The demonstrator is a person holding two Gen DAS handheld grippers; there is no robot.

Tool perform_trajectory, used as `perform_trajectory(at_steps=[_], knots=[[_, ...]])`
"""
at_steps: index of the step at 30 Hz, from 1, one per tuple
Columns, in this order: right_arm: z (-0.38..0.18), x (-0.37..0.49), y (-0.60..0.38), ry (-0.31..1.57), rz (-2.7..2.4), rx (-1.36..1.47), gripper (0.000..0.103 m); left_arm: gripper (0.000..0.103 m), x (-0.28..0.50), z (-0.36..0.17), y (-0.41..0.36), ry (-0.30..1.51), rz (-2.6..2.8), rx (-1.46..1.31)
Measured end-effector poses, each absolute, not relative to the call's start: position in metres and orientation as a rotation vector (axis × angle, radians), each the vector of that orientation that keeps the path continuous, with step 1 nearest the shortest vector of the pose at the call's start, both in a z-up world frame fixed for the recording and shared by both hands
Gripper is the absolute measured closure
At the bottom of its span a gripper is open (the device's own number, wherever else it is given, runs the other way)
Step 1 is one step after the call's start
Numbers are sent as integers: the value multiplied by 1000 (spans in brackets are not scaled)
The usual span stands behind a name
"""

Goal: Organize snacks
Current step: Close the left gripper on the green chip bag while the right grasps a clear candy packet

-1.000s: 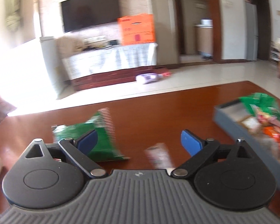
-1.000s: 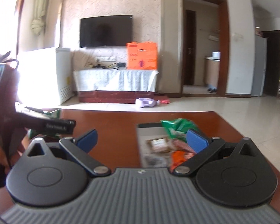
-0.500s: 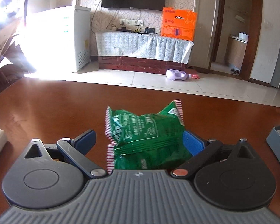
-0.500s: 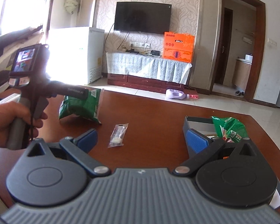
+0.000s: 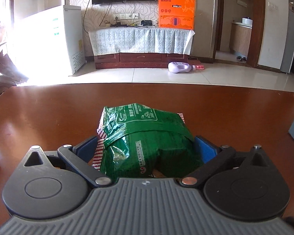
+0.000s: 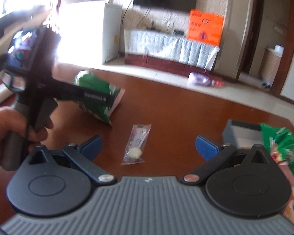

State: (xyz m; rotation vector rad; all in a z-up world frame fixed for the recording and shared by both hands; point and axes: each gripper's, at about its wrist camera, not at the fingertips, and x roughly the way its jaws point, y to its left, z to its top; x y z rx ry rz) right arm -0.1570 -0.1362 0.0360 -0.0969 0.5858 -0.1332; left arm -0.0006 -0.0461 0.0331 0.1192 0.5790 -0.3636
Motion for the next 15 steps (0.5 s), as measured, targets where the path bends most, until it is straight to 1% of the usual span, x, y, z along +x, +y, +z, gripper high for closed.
perform_trajectory(at_steps=[2,5,6,7,8,9,11,12,14,15], knots=[[24,-140,-132,642,-124,-103,3,6,1,33,-46,578,-369,119],[15,-126,-127,676,-102,-115,26,10,0,32,-43,583,-375,108],[12,-122,-125,694,-98,-114,41,11,0,32,-40,584,-380,108],[11,-119,-125,711,-97,-110,50,10,-1,32,-39,582,-384,111],[13,-119,-126,706,-93,-89,53,10,-1,31,-38,584,-388,109],[13,-119,-127,711,-88,-72,58,9,-1,31,-36,589,-394,101],[15,-122,-126,714,-78,-68,75,7,0,29,-34,603,-403,83],[16,-125,-125,715,-75,-76,78,6,1,28,-32,608,-406,78],[17,-131,-125,717,-61,-74,78,7,4,27,-32,612,-413,68],[18,-134,-127,720,-55,-59,79,10,4,27,-31,614,-417,61]])
